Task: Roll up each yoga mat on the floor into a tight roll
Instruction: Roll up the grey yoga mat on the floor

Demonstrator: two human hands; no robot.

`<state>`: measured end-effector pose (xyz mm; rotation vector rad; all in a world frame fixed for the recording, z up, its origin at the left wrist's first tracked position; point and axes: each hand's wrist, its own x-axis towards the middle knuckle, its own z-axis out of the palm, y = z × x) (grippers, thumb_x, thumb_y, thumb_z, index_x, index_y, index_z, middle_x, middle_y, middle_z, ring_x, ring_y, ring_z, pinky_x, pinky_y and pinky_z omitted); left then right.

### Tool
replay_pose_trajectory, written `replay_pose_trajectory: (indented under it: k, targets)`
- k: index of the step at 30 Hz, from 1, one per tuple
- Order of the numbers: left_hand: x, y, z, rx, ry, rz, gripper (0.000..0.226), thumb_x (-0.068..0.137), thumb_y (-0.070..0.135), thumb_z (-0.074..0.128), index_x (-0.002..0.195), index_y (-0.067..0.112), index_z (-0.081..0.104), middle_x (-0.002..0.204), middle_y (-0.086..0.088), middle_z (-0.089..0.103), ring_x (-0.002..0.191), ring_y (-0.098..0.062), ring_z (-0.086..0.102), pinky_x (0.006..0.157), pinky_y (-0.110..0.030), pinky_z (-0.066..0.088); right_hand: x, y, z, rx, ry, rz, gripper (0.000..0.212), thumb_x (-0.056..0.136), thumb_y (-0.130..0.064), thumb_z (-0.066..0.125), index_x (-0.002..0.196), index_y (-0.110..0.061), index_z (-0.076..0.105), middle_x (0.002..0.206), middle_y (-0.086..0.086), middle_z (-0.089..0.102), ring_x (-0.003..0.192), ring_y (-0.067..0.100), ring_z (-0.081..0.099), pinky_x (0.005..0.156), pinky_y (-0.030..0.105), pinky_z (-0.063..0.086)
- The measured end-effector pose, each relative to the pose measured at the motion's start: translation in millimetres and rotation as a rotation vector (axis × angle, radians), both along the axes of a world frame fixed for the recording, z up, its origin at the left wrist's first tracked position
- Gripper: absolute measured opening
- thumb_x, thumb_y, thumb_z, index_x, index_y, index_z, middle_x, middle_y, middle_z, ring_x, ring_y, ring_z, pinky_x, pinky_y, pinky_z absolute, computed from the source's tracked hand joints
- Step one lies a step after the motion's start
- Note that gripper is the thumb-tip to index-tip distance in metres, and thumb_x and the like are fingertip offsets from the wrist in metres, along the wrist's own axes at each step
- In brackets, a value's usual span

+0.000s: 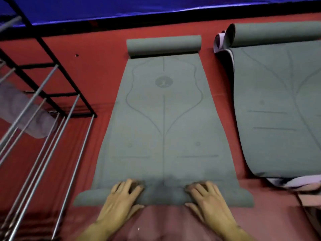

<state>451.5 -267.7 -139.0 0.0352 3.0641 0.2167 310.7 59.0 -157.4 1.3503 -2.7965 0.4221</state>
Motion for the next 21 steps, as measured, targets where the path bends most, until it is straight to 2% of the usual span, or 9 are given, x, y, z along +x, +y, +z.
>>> replay_pose_trajectory:
  k: [2,4,7,9,11,13,16,18,21]
  targets:
    - [3.0,1.5,-3.5,0.049,0.067,-0.004,0.054,0.090,0.068,0.061,0.134,0.035,0.063,0.123,0.002,0.054,0.106,-0.020,0.059,0.093,-0.036,0.049,5.1,6.7,0.6,0.019,0.033,-0.006,0.049,0.092,-0.058,0.065,0.133,-0.032,0.064,0.127,-0.008,0.061,0.112,0.023,0.058,0.106,0.045,0.044]
    - [9.5,2.8,-9.9,0.026,0.134,-0.002,0.051,0.094,0.066,0.058,0.134,0.035,0.065,0.116,0.002,0.056,0.099,-0.023,0.059,0.096,-0.041,0.048,8.3,16.8,-1.7,0.023,-0.003,-0.012,0.051,0.095,-0.055,0.060,0.140,-0.032,0.059,0.131,0.000,0.055,0.112,0.024,0.056,0.101,0.041,0.049]
    - [23.6,6.8,-19.5,-0.097,0.226,0.010,0.050,0.095,0.052,0.051,0.137,0.030,0.067,0.117,0.002,0.065,0.103,-0.027,0.064,0.108,-0.053,0.045,10.2,30.2,-7.0,-0.032,-0.099,-0.034,0.046,0.104,-0.052,0.053,0.144,-0.027,0.057,0.125,-0.003,0.052,0.106,0.021,0.058,0.092,0.033,0.052]
    - [28.7,8.8,-20.5,-0.104,0.255,0.035,0.051,0.094,0.043,0.050,0.137,0.022,0.068,0.122,0.002,0.068,0.110,-0.026,0.066,0.108,-0.048,0.045,8.8,33.4,-6.4,-0.034,-0.087,-0.023,0.047,0.105,-0.053,0.053,0.142,-0.023,0.058,0.125,-0.005,0.054,0.105,0.021,0.058,0.092,0.034,0.051]
    - [28.1,9.7,-15.1,-0.100,0.230,0.094,0.051,0.091,0.047,0.050,0.129,0.022,0.072,0.117,0.005,0.070,0.100,-0.025,0.066,0.095,-0.041,0.050,8.3,33.0,-4.2,-0.022,-0.008,-0.024,0.048,0.104,-0.053,0.054,0.139,-0.022,0.061,0.124,-0.005,0.057,0.105,0.023,0.059,0.097,0.038,0.049]
    - [29.5,9.9,-13.7,-0.085,0.221,0.127,0.046,0.092,0.051,0.050,0.122,0.025,0.074,0.108,0.009,0.070,0.087,-0.023,0.065,0.080,-0.040,0.053,12.0,30.7,-3.5,0.006,0.092,-0.075,0.047,0.101,-0.049,0.060,0.138,-0.021,0.064,0.125,-0.002,0.060,0.110,0.027,0.059,0.109,0.051,0.043]
    - [41.1,7.4,-23.4,0.011,0.235,0.138,0.044,0.095,0.057,0.051,0.120,0.030,0.076,0.107,0.014,0.071,0.085,-0.019,0.068,0.073,-0.036,0.058,23.7,30.2,-10.3,0.014,0.107,-0.136,0.047,0.098,-0.042,0.064,0.139,-0.020,0.063,0.128,0.004,0.057,0.115,0.031,0.057,0.116,0.060,0.035]
    - [48.7,4.3,-27.7,0.049,0.223,0.154,0.046,0.093,0.061,0.052,0.121,0.032,0.076,0.111,0.017,0.070,0.091,-0.016,0.068,0.077,-0.034,0.058,29.3,33.9,-17.4,0.018,0.075,-0.136,0.044,0.100,-0.042,0.058,0.139,-0.021,0.062,0.127,0.003,0.055,0.114,0.029,0.057,0.116,0.055,0.036]
    - [48.6,5.3,-24.1,-0.033,0.216,0.170,0.046,0.094,0.058,0.051,0.124,0.033,0.075,0.113,0.013,0.070,0.094,-0.021,0.066,0.094,-0.042,0.053,32.0,39.4,-22.6,0.066,0.054,-0.152,0.044,0.105,-0.050,0.044,0.135,-0.026,0.064,0.120,-0.006,0.057,0.105,0.025,0.058,0.108,0.046,0.042]
